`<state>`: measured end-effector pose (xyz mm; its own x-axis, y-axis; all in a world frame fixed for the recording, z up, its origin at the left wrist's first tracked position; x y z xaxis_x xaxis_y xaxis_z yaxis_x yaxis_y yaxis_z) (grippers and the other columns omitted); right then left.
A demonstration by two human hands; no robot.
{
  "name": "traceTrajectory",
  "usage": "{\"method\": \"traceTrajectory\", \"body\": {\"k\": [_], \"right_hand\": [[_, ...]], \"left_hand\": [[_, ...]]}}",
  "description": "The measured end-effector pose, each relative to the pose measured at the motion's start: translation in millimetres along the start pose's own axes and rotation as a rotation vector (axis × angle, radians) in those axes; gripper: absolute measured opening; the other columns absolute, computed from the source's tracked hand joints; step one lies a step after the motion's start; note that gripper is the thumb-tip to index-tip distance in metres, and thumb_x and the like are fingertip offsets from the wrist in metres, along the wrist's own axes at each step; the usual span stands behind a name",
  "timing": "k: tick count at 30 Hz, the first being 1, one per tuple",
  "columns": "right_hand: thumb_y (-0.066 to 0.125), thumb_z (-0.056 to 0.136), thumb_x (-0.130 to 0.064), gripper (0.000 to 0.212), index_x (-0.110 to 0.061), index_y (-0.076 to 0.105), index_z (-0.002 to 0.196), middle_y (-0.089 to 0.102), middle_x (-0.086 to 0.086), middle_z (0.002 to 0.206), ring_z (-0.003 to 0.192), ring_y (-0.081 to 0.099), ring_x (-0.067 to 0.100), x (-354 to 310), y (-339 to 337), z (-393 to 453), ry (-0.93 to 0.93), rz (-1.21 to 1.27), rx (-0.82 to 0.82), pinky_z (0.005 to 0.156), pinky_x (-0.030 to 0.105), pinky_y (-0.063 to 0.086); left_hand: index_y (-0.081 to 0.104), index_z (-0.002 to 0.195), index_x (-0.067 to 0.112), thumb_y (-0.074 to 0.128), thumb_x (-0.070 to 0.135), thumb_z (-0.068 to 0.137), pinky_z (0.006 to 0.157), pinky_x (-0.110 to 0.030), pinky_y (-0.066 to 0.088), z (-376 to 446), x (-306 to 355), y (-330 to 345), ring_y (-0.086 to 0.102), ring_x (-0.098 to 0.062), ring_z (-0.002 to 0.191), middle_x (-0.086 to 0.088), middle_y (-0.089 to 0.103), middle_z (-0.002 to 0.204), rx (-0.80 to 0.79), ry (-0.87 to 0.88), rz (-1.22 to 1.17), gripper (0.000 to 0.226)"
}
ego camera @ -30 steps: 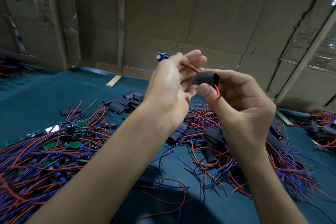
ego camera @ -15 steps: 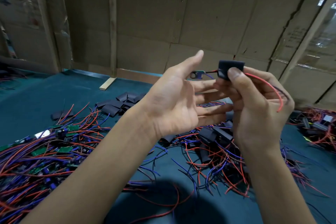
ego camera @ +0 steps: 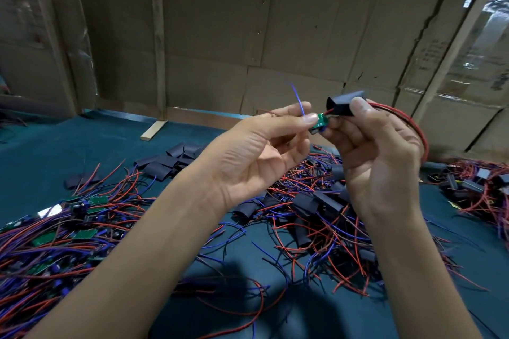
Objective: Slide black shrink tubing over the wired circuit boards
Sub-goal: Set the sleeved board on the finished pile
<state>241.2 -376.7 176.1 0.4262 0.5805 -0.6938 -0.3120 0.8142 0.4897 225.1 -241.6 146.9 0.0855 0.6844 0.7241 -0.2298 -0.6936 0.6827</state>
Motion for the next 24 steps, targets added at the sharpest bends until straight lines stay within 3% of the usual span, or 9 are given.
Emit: {"method": "traceTrajectory", "body": {"k": [3, 9, 13, 18, 24], "right_hand": [[0.062, 0.089, -0.010, 0.011, 0.000, 0.065, 0.092, 0.073, 0.011, 0.076, 0.071, 0.071, 0.022, 4, 3, 1, 0.059, 0.025, -0.040, 0.070, 0.032, 0.059], [0.059, 0.089, -0.005, 0.019, 0.005, 0.059, 0.105, 0.074, 0.011, 0.079, 0.070, 0.072, 0.022, 10, 3, 0, 0.079, 0.012, -0.060, 0.072, 0.033, 0.060], [0.064, 0.088, -0.003, 0.028, 0.010, 0.059, 0.112, 0.075, 0.013, 0.082, 0.073, 0.072, 0.025, 13, 4, -3, 0.044, -0.063, -0.054, 0.071, 0.034, 0.058], [0.065, 0.084, -0.002, 0.026, 0.009, 0.062, 0.107, 0.075, 0.017, 0.088, 0.076, 0.073, 0.028, 16, 6, -3, 0.055, -0.048, -0.055, 0.072, 0.033, 0.059], [0.068, 0.086, -0.003, 0.020, 0.004, 0.068, 0.104, 0.075, 0.017, 0.092, 0.080, 0.072, 0.029, 23, 9, -6, 0.026, -0.087, -0.066, 0.078, 0.036, 0.060]], "left_hand": [[0.078, 0.071, 0.010, 0.076, 0.000, 0.066, 0.059, -0.021, 0.056, 2, 3, -2, 0.062, -0.009, 0.059, -0.003, 0.068, 0.073, 0.024, 0.043, 0.002, 0.012], [0.076, 0.080, 0.017, 0.078, 0.009, 0.073, 0.066, -0.034, 0.059, -3, 7, -7, 0.069, -0.017, 0.069, -0.006, 0.070, 0.080, 0.032, 0.046, 0.103, 0.011], [0.068, 0.092, 0.012, 0.074, 0.006, 0.073, 0.065, -0.031, 0.060, -3, 9, -5, 0.069, -0.017, 0.069, -0.006, 0.071, 0.077, 0.043, 0.089, 0.057, 0.021], [0.067, 0.091, 0.008, 0.070, 0.001, 0.082, 0.064, -0.028, 0.059, -2, 11, -8, 0.066, -0.017, 0.068, -0.007, 0.070, 0.073, 0.084, 0.113, -0.013, 0.011], [0.068, 0.091, 0.020, 0.075, 0.013, 0.084, 0.061, -0.017, 0.049, 1, 0, -17, 0.058, -0.007, 0.068, 0.001, 0.066, 0.086, 0.157, 0.094, 0.063, 0.013]]}}
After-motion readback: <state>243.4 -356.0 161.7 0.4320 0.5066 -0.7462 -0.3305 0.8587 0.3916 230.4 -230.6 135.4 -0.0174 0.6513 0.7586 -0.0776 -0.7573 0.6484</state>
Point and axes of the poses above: each hand's wrist, its own z-axis towards the middle knuckle, its own y-axis out of the palm, x = y × z, the point moved 9 cm from there along z, towards the middle knuckle
